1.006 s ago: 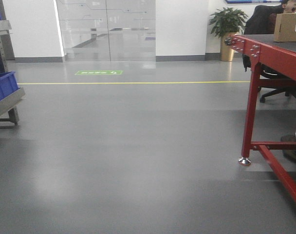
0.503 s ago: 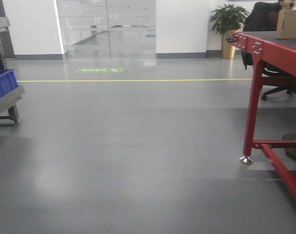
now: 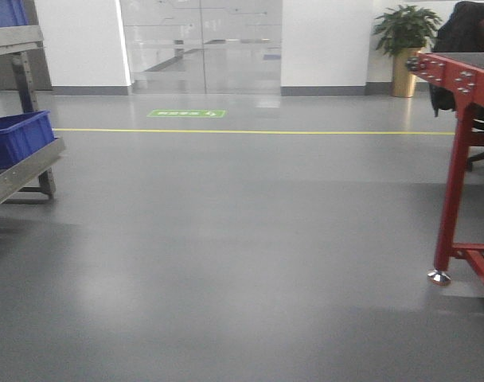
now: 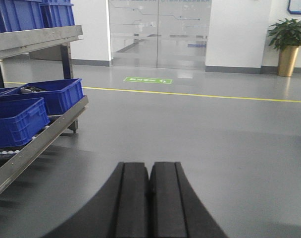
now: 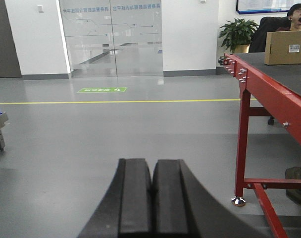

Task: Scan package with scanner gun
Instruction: 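Drive the base across the floor toward the red-framed table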

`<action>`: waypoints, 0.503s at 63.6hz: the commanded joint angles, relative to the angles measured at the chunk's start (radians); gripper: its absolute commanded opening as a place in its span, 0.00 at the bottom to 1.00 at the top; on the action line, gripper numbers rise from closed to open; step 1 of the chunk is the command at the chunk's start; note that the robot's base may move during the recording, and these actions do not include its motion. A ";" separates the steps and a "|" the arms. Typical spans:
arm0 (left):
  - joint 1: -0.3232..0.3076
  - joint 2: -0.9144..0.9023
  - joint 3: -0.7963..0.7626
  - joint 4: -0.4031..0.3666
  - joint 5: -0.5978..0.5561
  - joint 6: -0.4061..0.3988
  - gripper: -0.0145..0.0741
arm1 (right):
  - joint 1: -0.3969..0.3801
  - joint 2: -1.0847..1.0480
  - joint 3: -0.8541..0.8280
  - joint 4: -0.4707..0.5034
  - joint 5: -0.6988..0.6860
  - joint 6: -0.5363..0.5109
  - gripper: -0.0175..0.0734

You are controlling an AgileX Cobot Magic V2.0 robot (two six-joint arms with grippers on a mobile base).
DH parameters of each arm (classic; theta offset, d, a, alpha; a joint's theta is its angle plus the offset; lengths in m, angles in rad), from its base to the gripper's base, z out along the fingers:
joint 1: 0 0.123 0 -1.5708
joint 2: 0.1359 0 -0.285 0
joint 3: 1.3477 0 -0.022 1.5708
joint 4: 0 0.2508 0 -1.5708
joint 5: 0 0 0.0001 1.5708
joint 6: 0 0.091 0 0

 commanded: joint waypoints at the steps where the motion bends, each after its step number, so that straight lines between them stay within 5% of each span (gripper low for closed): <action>1: -0.017 -0.004 -0.003 0.000 -0.013 -0.005 0.04 | -0.019 -0.003 0.001 0.001 -0.021 -0.005 0.02; 32: -0.013 -0.004 -0.003 0.000 -0.013 -0.005 0.04 | -0.021 -0.003 0.001 0.001 -0.021 -0.005 0.02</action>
